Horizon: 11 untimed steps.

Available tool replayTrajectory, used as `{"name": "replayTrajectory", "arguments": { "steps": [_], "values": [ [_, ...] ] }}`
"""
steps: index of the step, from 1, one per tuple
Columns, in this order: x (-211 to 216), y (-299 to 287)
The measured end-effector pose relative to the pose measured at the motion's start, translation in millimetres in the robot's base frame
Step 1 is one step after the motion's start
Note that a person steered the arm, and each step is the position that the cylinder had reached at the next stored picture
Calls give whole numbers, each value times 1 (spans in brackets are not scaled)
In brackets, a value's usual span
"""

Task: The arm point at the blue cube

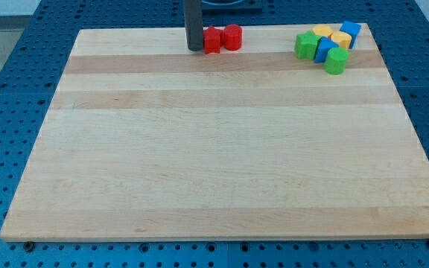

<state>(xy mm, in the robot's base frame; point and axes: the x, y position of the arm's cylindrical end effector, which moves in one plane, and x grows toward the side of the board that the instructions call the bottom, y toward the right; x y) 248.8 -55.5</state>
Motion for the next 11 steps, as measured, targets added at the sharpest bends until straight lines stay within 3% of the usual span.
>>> {"name": "replayTrajectory", "arguments": {
  "steps": [1, 3, 6, 8, 11],
  "values": [
    [0, -1],
    [63, 0],
    [149, 131],
    [142, 243],
    [61, 344]
  ]
}}
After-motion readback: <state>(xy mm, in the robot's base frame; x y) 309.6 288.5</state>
